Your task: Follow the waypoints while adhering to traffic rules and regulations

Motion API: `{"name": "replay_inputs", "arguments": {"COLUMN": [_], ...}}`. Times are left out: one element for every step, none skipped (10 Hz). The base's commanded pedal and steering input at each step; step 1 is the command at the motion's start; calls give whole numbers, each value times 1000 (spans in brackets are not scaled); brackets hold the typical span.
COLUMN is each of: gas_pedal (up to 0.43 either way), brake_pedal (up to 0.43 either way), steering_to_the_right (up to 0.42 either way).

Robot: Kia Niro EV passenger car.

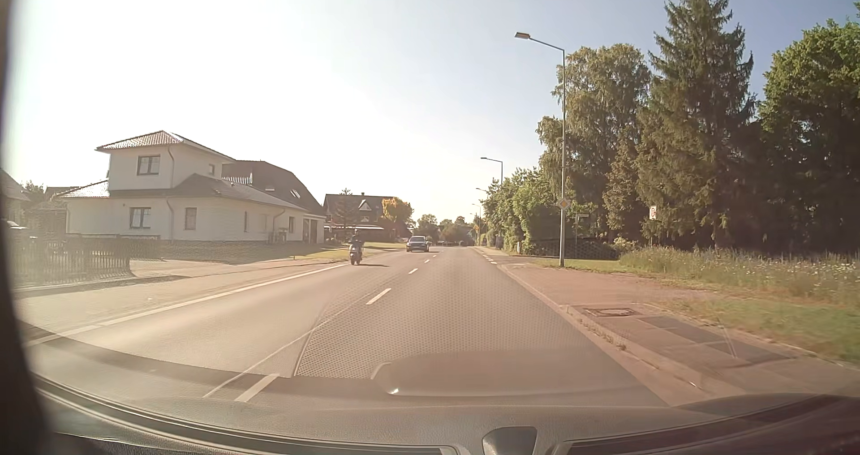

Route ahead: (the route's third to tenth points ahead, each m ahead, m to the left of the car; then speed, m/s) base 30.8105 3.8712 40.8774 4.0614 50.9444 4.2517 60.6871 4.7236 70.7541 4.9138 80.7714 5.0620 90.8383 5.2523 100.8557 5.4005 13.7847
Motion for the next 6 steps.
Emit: {"name": "replay_inputs", "arguments": {"gas_pedal": [28, 28, 28, 28, 28, 28], "brake_pedal": [6, 6, 6, 6, 6, 6], "steering_to_the_right": [0, 0, 0, 1, 3, 3]}}
